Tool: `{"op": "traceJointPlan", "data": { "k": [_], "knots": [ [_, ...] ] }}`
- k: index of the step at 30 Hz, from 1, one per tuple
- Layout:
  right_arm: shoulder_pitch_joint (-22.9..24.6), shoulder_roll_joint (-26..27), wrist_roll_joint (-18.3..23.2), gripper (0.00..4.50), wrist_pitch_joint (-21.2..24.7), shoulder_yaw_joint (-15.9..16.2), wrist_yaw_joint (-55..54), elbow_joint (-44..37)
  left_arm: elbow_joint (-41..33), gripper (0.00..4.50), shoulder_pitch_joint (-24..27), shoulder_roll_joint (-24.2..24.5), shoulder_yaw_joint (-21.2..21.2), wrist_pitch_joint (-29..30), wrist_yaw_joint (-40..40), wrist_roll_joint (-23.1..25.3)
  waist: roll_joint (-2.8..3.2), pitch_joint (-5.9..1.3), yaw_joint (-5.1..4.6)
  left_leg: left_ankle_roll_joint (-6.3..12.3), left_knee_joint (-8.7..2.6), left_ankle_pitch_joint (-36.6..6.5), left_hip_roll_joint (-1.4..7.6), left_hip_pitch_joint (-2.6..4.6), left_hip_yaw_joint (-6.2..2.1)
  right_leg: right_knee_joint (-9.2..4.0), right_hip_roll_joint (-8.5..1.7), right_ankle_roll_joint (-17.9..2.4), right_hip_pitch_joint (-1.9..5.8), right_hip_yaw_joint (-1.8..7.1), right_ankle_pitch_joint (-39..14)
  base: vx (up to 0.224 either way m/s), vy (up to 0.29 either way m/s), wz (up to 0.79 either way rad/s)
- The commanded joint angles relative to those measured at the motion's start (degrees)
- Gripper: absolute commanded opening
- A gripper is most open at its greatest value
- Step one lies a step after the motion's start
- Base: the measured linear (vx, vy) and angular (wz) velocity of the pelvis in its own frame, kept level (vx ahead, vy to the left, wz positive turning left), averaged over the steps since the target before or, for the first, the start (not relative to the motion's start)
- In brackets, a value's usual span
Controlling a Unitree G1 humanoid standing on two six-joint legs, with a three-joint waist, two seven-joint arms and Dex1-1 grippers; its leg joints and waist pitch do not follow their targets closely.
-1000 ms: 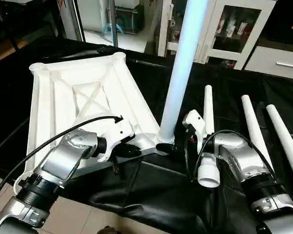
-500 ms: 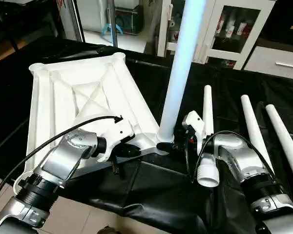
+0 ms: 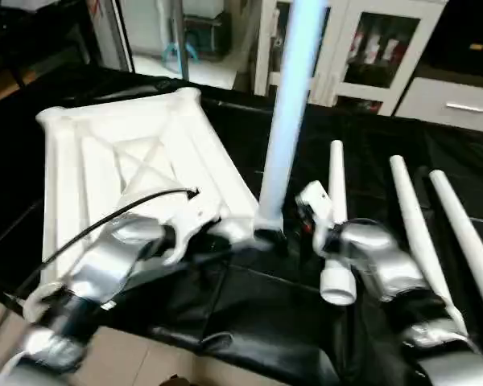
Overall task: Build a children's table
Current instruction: Rotate leg to tighten
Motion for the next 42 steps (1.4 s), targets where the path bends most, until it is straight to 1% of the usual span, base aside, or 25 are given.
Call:
{"op": "traceJointPlan", "data": {
  "k": [1, 3, 4, 6, 7, 10, 12, 13, 15, 19, 22, 24, 26, 27, 29, 31, 33, 34, 35, 36, 37, 38, 39, 41, 42],
  "knots": [
    [-0.69, 2.87, -1.41, 2.74, -0.65, -0.57, -8.52, 3.62, 4.03, 0.0, -0.68, -3.98, -1.8, 0.65, 4.39, 0.42, 0.29, -2.58, -0.12, -2.37, -4.94, -18.29, 1.02, 0.87, -0.39, -5.51, -3.5, -11.31, 1.72, 1.9, -18.64, 0.0, 0.0, 0.0],
    [-0.99, 4.27, -2.08, 2.74, -1.22, -0.58, -11.85, 4.8, 5.97, 0.0, -1.66, -5.55, -1.42, 0.38, 6.44, 0.74, 0.05, -2.41, -0.16, -2.49, -5.1, -20.77, 1.08, 1.12, -0.62, -6.02, -3.54, -9.48, 1.39, 1.94, -22.81, 0.0, 0.0, 0.0],
    [-2.1, 7.34, -3.55, 2.74, -2.38, -0.44, -19.12, 7.63, 10.4, 0.0, -4.05, -8.72, -0.49, -0.44, 11.36, 1.62, 0.31, -2.55, -0.25, -2.74, -5.11, -20.67, 0.92, 1.25, -0.59, -6.15, -3.49, -9.02, 1.19, 2.02, -23.14, 0.0, 0.0, 0.0],
    [-2.1, 7.34, -3.55, 2.74, -2.38, -0.44, -19.12, 7.63, 10.4, 0.0, -4.05, -8.72, -0.49, -0.44, 11.36, 1.62, 0.26, -2.63, -0.3, -3.12, -5.19, -20.47, 0.92, 1.22, -0.71, -6.13, -3.45, -8.82, 1.22, 1.97, -22.74, 0.0, 0.0, 0.0],
    [-3.57, 9.8, -4.37, 2.73, -3.26, -0.68, -24.84, 10.6, 14.16, 0.0, -6.04, -11.07, 0.3, -1.63, 15.5, 2.54, 0.51, -2.67, -0.2, -2.68, -5.28, -19.98, 0.97, 0.98, -0.71, -5.99, -3.37, -8.83, 1.22, 1.99, -20.52, 0.0, 0.0, 0.0],
    [-7.0, 13.79, -5.42, 2.73, -5.57, -2.29, -33.06, 16.94, 20.36, 0.0, -9.19, -14.33, 1.33, -4.73, 21.88, 4.9, 0.56, -2.73, -0.36, -3.19, -5.24, -21.25, 0.85, 1.39, -0.68, -6.12, -3.26, -8.98, 0.87, 1.96, -20.42, 0.0, 0.0, 0.0],
    [-8.68, 15.37, -6.09, 2.72, -6.79, -2.62, -36.32, 19.43, 22.41, 0.0, -10.5, -15.78, 2.01, -5.88, 24.36, 5.25, 0.52, -2.67, -0.25, -3.23, -5.2, -22.06, 0.82, 1.48, -0.64, -6.3, -3.39, -8.68, 0.64, 1.99, -21.14, 0.0, 0.0, 0.0],
    [-9.1, 15.73, -6.19, 2.72, -7.1, -2.7, -37.14, 20.01, 22.94, 0.0, -10.84, -16.15, 2.24, -6.2, 25.03, 5.23, 0.44, -2.8, -0.04, -2.96, -5.28, -21.89, 0.82, 1.34, -0.69, -6.24, -3.41, -8.2, 0.8, 2.01, -20.63, 0.0, 0.0, 0.0],
    [-10.46, 16.59, -5.89, 2.72, -8.46, -3.51, -38.04, 21.51, 23.69, 0.0, -11.35, -16.45, 2.2, -6.82, 25.4, 5.43, 0.18, -3.01, 0.13, -2.39, -5.37, -19.51, 0.93, 0.88, -0.63, -5.81, -3.35, -8.4, 1.16, 2.04, -16.73, 0.0, 0.0, 0.0],
    [-12.1, 16.97, -4.95, 2.72, -10.61, -5.44, -37.95, 23.37, 23.6, 0.0, -11.09, -16.17, 2.31, -7.74, 24.29, 5.6, 0.35, -3.29, 0.26, -1.25, -5.07, -14.08, 0.94, 0.34, -0.41, -4.88, -3.25, -10.17, 1.73, 1.96, -7.67, 0.0, 0.0, 0.0],
    [-12.53, 16.91, -4.17, 2.72, -12.07, -6.85, -36.91, 24.29, 24.24, 0.0, -11.06, -16.03, 2.38, -8.56, 23.58, 5.77, 0.4, -3.44, 0.2, -0.92, -4.94, -12.89, 0.91, 0.32, -0.32, -4.63, -3.2, -11.17, 1.87, 1.88, -5.1, 0.0, 0.0, 0.0],
    [-12.26, 16.16, -3.02, 3.28, -12.85, -7.81, -35.7, 23.38, 23.72, 0.0, -10.7, -15.58, 2.18, -8.65, 22.7, 5.69, 0.48, -3.4, 0.2, -0.51, -4.94, -12.79, 0.99, 0.4, -0.23, -4.57, -3.2, -11.61, 1.95, 1.86, -3.83, 0.0, 0.0, 0.0],
    [-12.2, 15.72, -2.55, 3.42, -13.5, -8.34, -35.09, 23.11, 23.77, 0.0, -10.64, -15.46, 2.16, -8.93, 22.38, 5.64, 0.5, -3.37, 0.18, -0.41, -4.98, -12.89, 1.05, 0.38, -0.23, -4.56, -3.21, -11.87, 1.98, 1.85, -3.66, 0.0, 0.0, 0.0],
    [-11.8, 14.89, -2.14, 3.44, -14.03, -8.76, -34.19, 21.98, 23.84, 0.0, -10.64, -15.37, 2.12, -9.34, 21.86, 5.5, 0.79, -3.35, 0.16, -0.34, -5.01, -13.4, 1.04, 0.39, -0.24, -4.62, -3.23, -11.97, 1.99, 1.85, -3.91, 0.0, 0.0, 0.0],
    [-10.32, 13.16, -2.43, 3.63, -14.06, -8.61, -33.04, 18.76, 23.99, 0.0, -10.76, -15.39, 1.96, -10.55, 21.25, 5.45, 0.71, -3.4, 0.12, -0.13, -5.02, -13.17, 1.1, 0.34, -0.25, -4.63, -3.25, -12.05, 2.09, 1.86, -3.24, 0.0, 0.0, 0.0],
    [-8.45, 11.67, -3.46, 3.9, -13.96, -7.69, -32.4, 15.1, 24.36, 0.0, -10.96, -15.65, 1.75, -12.2, 20.52, 5.37, 0.56, -3.51, 0.31, 0.49, -4.84, -10.39, 1.07, 0.3, -0.21, -4.43, -3.15, -12.28, 2.38, 1.79, 0.14, 0.0, 0.0, 0.0],
    [-7.08, 10.92, -3.72, 3.9, -13.46, -7.18, -31.64, 12.38, 24.4, 0.0, -11.01, -15.92, 1.76, -13.04, 20.32, 5.22, 0.57, -3.94, 0.51, 1.31, -4.42, -7.06, 1.05, 0.26, -0.17, -3.93, -3.17, -12.82, 2.58, 1.76, 4.98, 0.0, 0.0, 0.0],
    [-5.58, 10.25, -3.76, 3.9, -12.67, -6.71, -30.81, 9.36, 24.38, 0.0, -11.04, -16.19, 1.81, -13.72, 20.41, 5.12, 0.57, -4.01, 0.45, 1.68, -4.3, -5.82, 1.02, 0.17, -0.18, -3.72, -3.12, -13.12, 2.6, 1.74, 6.8, 0.0, 0.0, 0.0],
    [-1.68, 8.67, -3.01, 3.9, -9.83, -5.73, -28.09, 1.45, 24.87, 0.0, -11.29, -16.96, 2.17, -15.26, 21.59, 5.09, 0.66, -3.92, 0.62, 2.81, -4.15, -4.35, 0.95, -0.02, -0.14, -3.64, -3.04, -13.3, 2.66, 1.66, 9.39, 0.0, 0.0, 0.0],
    [-0.96, 8.38, -2.87, 3.9, -9.26, -5.52, -27.58, 0.0, 24.98, 0.0, -11.34, -17.11, 2.28, -15.4, 21.88, 5.07, 0.66, -3.92, 0.62, 2.81, -4.15, -4.35, 0.95, -0.02, -0.14, -3.64, -3.04, -13.3, 2.66, 1.66, 9.39, 0.0, 0.0, 0.0],
    [2.54, 6.86, -2.35, 3.9, -6.73, -4.46, -25.26, -6.89, 25.26, 0.0, -11.48, -17.76, 3.05, -16.76, 22.43, 4.51, 0.63, -3.88, 0.83, 3.84, -4.01, -3.58, 0.91, -0.01, -0.25, -3.6, -2.87, -12.43, 2.91, 1.66, 11.3, 0.0, 0.0, 0.0],
    [2.63, 6.82, -2.34, 3.9, -6.67, -4.43, -25.21, -7.06, 25.26, 0.0, -11.48, -17.78, 3.07, -16.81, 22.43, 4.49, 0.51, -3.77, 0.95, 4.01, -4.13, -4.0, 0.92, -0.04, -0.24, -3.88, -2.91, -12.02, 2.95, 1.65, 10.74, 0.0, 0.0, 0.0],
    [4.95, 5.73, -2.24, 3.91, -5.11, -3.65, -23.87, -11.52, 25.01, 0.27, -11.45, -18.2, 3.93, -17.71, 22.14, 3.61, 0.35, -3.75, 0.81, 3.79, -4.28, -5.1, 0.91, -0.07, -0.31, -3.99, -2.99, -11.97, 3.03, 1.62, 8.63, 0.0, 0.0, 0.0],
    [8.85, 3.75, -1.89, 3.92, -2.31, -2.67, -22.41, -18.89, 22.62, 0.44, -11.29, -18.57, 6.69, -16.21, 22.1, 1.1, 0.43, -3.55, 0.74, 3.09, -4.52, -7.91, 1.08, 0.05, -0.23, -4.44, -3.2, -12.25, 2.76, 1.7, 3.51, 0.0, 0.0, 0.0],
    [8.85, 3.75, -1.89, 3.92, -2.31, -2.67, -22.41, -18.89, 22.62, 0.44, -11.29, -18.57, 6.69, -16.21, 22.1, 1.1, 0.58, -3.5, 1.19, 2.57, -4.49, -8.84, 1.32, 0.36, -0.15, -4.67, -3.29, -12.29, 2.6, 1.87, 1.93, 0.0, 0.0, 0.0]
  ]
}}
